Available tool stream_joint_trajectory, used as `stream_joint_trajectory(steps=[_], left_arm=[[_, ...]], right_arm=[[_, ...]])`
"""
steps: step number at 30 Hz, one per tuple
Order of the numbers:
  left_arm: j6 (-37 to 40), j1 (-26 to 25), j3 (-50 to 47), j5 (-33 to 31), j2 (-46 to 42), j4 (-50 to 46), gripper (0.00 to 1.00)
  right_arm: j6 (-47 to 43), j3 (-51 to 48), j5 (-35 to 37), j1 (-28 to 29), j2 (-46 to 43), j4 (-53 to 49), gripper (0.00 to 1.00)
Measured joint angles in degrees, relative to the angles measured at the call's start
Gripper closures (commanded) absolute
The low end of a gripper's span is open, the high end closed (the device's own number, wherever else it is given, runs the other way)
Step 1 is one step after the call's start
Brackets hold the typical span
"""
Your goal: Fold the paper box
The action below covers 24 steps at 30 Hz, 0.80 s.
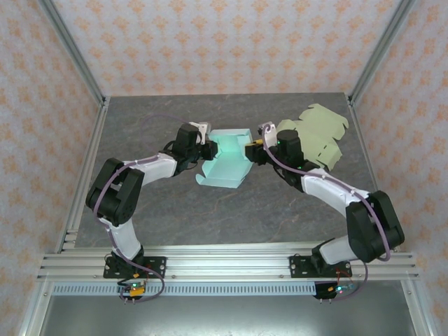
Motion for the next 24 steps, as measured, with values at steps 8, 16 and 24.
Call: stream_joint_trajectory(steps=[8, 16, 24], left_arm=[[-2.7, -1.1, -0.1, -5.9, 0.0, -1.7, 1.0], [-4.7, -3.7, -0.5, -8.9, -0.5, -2.1, 1.0], [-8.3, -5.9, -0.8, -12.8, -1.0, -3.0, 1.0]], right_arm=[[-0.2, 3.7, 12.5, 4.4, 6.1, -0.1, 0.65], [2.2, 6.4, 26.4, 5.5, 10.4, -0.1, 0.65], [6.1, 8.7, 38.4, 7.5, 13.9, -0.5, 0.6]])
